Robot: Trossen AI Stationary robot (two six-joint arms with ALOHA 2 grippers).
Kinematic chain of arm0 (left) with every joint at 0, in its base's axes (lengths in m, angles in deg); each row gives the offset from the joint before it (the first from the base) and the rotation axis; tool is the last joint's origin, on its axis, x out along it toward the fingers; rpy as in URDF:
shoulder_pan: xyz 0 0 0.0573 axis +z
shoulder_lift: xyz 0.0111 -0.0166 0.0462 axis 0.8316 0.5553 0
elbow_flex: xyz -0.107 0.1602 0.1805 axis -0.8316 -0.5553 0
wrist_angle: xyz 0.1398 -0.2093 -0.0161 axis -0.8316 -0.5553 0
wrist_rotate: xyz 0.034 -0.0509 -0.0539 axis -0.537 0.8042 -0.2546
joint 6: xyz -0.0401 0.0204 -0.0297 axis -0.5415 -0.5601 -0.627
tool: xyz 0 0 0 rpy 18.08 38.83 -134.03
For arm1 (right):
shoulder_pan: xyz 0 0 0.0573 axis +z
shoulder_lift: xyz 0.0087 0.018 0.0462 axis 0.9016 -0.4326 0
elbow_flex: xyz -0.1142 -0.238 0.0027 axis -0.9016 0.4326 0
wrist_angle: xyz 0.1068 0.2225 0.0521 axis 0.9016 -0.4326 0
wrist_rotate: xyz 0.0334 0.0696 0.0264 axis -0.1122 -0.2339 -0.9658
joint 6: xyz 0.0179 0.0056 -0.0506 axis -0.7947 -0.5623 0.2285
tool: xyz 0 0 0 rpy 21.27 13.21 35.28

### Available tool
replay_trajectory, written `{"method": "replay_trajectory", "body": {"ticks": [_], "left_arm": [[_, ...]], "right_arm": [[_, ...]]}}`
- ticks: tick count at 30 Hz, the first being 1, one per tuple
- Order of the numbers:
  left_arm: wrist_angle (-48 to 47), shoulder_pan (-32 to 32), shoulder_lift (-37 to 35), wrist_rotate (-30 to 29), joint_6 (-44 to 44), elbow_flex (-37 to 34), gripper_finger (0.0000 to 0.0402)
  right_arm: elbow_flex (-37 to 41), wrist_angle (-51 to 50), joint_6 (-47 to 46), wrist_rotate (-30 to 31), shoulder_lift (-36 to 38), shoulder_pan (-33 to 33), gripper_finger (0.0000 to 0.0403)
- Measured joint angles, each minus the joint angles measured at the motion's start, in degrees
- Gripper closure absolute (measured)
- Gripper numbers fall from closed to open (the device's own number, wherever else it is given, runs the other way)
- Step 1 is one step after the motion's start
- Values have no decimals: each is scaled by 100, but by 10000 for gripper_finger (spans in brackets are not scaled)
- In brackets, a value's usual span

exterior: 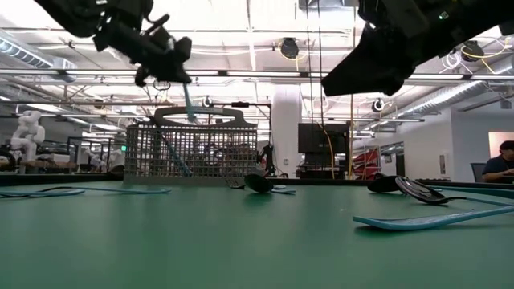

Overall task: Sort silverware
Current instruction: Put the table knife into the silverware rack

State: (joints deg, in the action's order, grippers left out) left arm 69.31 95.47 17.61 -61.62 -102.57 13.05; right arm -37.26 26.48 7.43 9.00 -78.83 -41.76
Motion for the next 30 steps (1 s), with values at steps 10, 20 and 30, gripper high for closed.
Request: {"method": "replay_trajectory", "body": {"ticks": [10,20,30], "left_arm": [[367,57,0,-735,-566,-570,394],[56,27,116,-835,-979,-579,391],[50,-109,295,-756,-1012,-579,388]], "right_arm": [[0,2,75,-2,0,0,238],[2,17,-59,0,0,0,238],[2,19,-293,0,0,-2,238]]}}
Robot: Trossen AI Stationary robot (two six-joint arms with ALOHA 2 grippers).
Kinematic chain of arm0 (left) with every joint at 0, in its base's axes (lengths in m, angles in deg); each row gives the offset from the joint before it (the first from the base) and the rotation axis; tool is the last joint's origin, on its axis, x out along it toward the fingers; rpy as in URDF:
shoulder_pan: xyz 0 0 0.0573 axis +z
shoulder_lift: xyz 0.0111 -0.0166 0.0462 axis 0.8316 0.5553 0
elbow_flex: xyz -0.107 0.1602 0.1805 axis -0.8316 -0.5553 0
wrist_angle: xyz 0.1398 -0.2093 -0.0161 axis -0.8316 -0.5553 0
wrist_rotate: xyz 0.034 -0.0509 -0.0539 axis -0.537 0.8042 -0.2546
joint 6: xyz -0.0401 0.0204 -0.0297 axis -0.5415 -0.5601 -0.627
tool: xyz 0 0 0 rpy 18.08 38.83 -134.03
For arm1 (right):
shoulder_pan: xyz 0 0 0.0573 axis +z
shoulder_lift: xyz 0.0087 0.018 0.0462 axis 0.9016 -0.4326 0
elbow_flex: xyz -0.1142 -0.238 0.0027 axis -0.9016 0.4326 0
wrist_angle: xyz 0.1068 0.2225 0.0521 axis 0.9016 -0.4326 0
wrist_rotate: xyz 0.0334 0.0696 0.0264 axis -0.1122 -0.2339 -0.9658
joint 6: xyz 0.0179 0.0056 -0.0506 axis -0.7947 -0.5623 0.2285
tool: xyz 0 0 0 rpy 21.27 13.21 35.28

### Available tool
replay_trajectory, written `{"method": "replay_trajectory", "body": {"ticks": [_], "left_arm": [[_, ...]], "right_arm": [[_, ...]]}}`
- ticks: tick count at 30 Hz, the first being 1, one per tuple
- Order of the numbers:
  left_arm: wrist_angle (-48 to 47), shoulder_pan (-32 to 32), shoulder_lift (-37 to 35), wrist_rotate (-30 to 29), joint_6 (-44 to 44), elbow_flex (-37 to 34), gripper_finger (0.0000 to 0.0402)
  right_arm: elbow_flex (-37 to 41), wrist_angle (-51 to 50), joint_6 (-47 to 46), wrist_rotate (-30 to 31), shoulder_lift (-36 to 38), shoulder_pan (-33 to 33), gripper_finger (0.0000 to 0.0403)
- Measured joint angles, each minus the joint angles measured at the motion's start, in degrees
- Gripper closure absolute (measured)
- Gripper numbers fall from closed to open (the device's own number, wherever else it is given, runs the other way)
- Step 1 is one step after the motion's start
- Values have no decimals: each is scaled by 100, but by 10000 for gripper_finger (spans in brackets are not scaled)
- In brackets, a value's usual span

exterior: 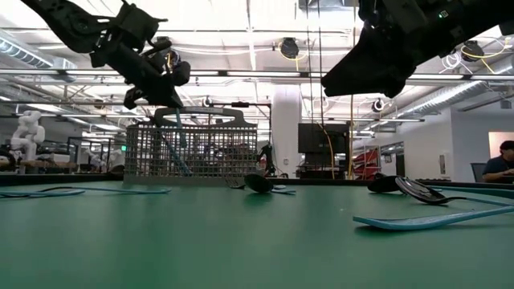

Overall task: Sort silverware
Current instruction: Put the table knife into the silverware rack

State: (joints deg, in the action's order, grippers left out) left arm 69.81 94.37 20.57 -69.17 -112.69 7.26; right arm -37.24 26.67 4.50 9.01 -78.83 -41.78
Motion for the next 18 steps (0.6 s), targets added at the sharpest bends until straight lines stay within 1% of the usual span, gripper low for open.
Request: {"method": "replay_trajectory", "body": {"ticks": [3,9,12,15,18], "left_arm": [[-13,0,0,67,2,0,388],[-19,2,0,475,64,0,387],[11,0,0,615,282,0,381],[13,0,0,657,484,0,357],[41,0,-1,668,499,0,318]], "right_arm": [[0,0,-104,0,0,2,238],[2,-2,-256,-2,0,2,238],[2,-2,-253,-2,0,0,238],[3,-4,-238,-2,0,2,238],[4,-2,-240,-2,0,0,238]]}}
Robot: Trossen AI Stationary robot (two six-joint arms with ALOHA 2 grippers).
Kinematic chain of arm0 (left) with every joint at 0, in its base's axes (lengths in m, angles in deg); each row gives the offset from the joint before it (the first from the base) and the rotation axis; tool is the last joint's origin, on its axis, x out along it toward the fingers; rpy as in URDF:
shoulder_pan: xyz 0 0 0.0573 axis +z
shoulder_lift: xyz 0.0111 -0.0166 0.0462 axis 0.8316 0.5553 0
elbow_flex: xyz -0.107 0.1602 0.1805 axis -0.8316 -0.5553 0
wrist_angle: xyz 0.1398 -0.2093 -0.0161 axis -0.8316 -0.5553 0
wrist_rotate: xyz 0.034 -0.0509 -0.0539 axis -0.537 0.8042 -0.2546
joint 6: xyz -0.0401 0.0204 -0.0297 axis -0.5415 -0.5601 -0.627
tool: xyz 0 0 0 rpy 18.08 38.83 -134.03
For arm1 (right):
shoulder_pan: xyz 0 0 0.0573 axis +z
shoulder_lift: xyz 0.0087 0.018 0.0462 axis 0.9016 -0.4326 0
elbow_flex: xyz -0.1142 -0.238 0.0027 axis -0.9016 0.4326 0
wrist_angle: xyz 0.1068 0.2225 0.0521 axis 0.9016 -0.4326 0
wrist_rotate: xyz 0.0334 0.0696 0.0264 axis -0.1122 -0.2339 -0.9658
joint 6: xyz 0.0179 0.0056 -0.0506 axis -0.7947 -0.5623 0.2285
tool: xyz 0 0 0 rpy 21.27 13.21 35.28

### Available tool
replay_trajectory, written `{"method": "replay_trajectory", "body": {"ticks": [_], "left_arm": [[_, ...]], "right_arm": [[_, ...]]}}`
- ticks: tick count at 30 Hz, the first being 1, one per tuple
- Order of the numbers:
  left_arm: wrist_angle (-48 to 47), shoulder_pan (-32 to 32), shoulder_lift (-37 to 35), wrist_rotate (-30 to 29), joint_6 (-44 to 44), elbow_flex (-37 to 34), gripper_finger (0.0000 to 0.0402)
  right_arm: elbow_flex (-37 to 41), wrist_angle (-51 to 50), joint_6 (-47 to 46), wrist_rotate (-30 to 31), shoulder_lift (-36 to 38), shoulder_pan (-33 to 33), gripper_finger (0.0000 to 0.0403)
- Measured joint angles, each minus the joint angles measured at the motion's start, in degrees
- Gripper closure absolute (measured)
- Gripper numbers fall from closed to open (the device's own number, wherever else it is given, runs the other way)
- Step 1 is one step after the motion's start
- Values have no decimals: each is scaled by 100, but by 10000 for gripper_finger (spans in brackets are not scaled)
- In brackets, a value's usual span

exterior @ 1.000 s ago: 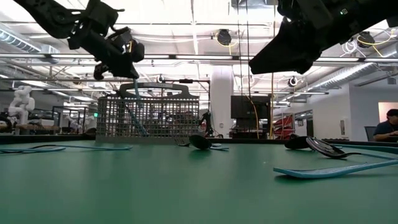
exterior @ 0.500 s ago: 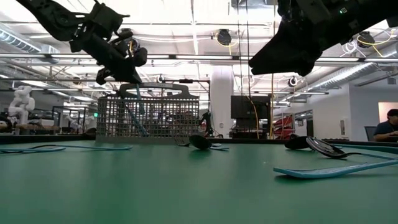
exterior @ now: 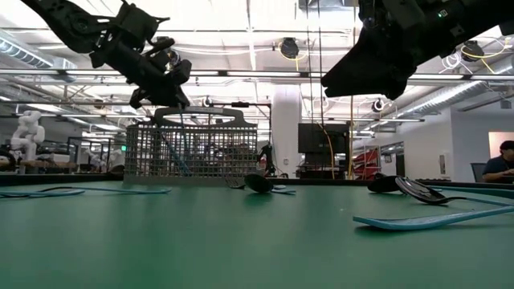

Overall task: Sort silverware
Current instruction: Put the table knife into the silverware rack, then put the fork into the silverware rack

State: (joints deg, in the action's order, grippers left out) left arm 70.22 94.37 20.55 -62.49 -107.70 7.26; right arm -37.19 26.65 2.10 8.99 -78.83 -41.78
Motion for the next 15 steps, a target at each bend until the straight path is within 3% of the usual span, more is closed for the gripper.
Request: {"method": "replay_trajectory", "body": {"ticks": [5,8,12,15], "left_arm": [[146,0,-21,14,-174,16,246],[209,7,-161,334,-154,129,218],[137,0,-551,431,-149,323,209],[-154,0,-1025,79,93,569,208]], "right_arm": [[0,-3,-318,-2,0,1,238],[0,-7,-245,0,0,2,238],[0,-21,-183,-2,0,2,238],[0,-24,-138,-2,0,2,238]]}}
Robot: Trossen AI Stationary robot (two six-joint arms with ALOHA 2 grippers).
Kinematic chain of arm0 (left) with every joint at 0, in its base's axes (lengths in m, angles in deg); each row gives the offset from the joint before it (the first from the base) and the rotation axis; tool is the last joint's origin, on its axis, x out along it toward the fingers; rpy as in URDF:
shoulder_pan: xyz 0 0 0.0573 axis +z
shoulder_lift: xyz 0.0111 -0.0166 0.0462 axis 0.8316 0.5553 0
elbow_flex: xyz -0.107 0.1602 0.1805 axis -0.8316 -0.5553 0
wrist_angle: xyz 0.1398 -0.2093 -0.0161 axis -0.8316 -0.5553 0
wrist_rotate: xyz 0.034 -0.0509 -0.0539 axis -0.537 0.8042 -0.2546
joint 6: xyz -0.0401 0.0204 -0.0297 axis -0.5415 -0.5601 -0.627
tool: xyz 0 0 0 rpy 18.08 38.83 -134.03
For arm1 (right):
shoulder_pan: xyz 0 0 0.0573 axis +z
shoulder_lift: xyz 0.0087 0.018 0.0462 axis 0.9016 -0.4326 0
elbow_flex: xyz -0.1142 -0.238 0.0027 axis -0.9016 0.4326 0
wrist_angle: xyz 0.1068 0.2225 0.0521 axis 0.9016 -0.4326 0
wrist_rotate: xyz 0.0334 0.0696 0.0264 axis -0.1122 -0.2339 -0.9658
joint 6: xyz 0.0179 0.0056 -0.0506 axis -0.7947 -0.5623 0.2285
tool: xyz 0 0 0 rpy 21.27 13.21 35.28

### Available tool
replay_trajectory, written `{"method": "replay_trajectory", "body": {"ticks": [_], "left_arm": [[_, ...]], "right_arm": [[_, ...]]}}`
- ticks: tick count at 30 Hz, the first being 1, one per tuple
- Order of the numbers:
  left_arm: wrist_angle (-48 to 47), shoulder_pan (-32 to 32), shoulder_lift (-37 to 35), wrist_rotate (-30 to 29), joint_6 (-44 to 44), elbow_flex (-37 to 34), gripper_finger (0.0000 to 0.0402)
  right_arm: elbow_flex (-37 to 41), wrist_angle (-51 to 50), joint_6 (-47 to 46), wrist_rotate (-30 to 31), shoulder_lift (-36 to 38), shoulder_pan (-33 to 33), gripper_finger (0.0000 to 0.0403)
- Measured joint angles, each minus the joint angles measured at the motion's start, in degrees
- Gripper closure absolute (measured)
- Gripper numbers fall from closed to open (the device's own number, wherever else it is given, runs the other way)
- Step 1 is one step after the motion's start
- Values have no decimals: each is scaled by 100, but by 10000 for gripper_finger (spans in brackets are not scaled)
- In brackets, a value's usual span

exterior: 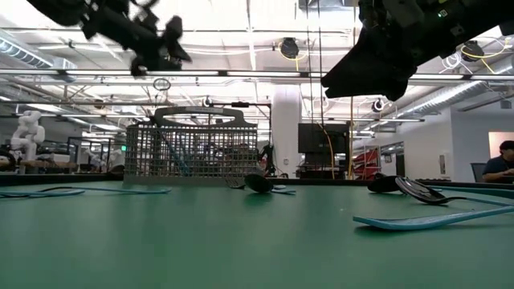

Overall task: Sort silverware
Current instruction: Put the fork into the silverware rack

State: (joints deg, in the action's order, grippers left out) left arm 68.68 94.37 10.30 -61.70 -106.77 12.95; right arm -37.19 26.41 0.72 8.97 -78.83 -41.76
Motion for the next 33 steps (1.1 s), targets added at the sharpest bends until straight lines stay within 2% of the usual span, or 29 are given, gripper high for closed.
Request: {"method": "replay_trajectory", "body": {"ticks": [4,7,11,14,18,23,27,33], "left_arm": [[-561,1,-733,-729,690,334,208],[-800,0,-1251,-745,938,521,208],[-1028,-89,-1679,-7,910,537,208],[-1345,-314,-1725,655,777,526,208],[-1094,-895,-1563,1264,760,159,208],[-227,-1958,-1094,1266,763,-573,208],[761,-2864,-596,937,773,-1117,208],[1456,-4101,310,19,760,-1557,208]], "right_arm": [[0,0,-2,0,0,0,238],[0,3,1,0,0,0,238],[0,57,98,27,0,-28,238],[0,181,44,15,0,-59,238],[0,446,-13,-70,0,-51,238],[0,895,-7,-653,0,-49,238],[0,882,-157,-899,0,32,238],[0,500,-546,-907,0,278,238]]}}
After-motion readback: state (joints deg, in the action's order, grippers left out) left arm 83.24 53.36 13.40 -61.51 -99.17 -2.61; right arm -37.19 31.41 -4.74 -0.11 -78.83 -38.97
